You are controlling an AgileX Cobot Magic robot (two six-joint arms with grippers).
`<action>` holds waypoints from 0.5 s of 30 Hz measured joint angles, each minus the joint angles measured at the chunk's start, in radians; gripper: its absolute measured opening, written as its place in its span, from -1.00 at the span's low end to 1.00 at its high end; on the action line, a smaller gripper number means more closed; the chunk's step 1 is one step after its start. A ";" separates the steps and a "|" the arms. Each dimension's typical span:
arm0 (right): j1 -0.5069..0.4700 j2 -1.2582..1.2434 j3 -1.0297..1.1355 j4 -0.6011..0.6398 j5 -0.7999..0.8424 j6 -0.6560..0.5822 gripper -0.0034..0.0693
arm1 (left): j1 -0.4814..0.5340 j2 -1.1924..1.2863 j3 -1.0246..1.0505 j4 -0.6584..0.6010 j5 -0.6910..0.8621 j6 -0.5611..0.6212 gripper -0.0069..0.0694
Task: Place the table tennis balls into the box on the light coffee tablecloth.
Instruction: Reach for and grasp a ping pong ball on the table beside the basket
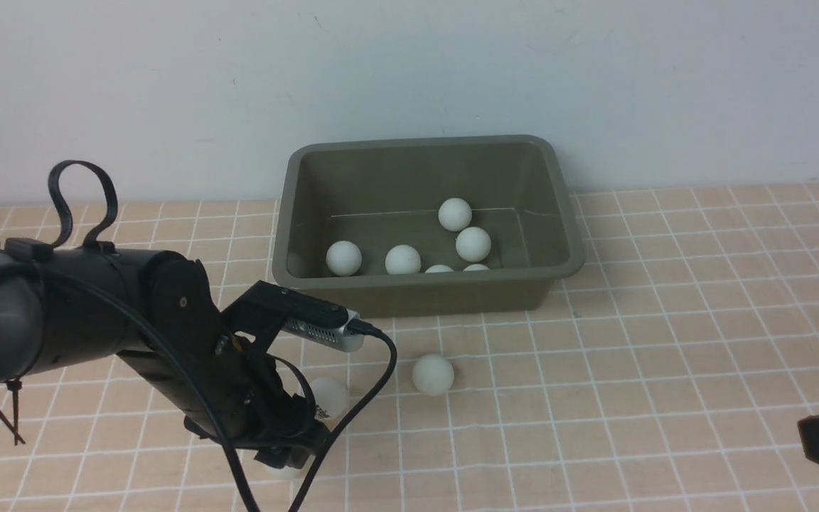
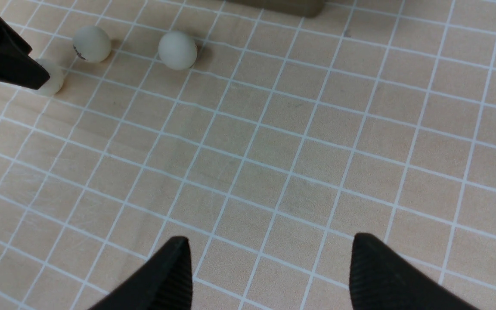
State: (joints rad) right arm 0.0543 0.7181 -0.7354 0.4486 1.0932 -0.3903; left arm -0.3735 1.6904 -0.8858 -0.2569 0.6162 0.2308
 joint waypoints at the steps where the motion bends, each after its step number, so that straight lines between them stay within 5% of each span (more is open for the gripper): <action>1: 0.000 0.000 0.000 0.000 0.000 0.000 0.32 | 0.000 0.009 0.000 0.000 -0.001 0.000 0.22; 12: 0.000 0.000 0.000 0.000 -0.001 -0.001 0.32 | 0.000 0.042 -0.001 -0.001 -0.008 0.005 0.01; 15: 0.000 0.000 0.000 0.000 -0.002 -0.001 0.32 | 0.000 0.034 -0.027 0.037 0.129 0.009 0.01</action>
State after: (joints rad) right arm 0.0543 0.7181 -0.7354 0.4486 1.0914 -0.3912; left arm -0.3735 1.7246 -0.9133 -0.2200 0.7457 0.2402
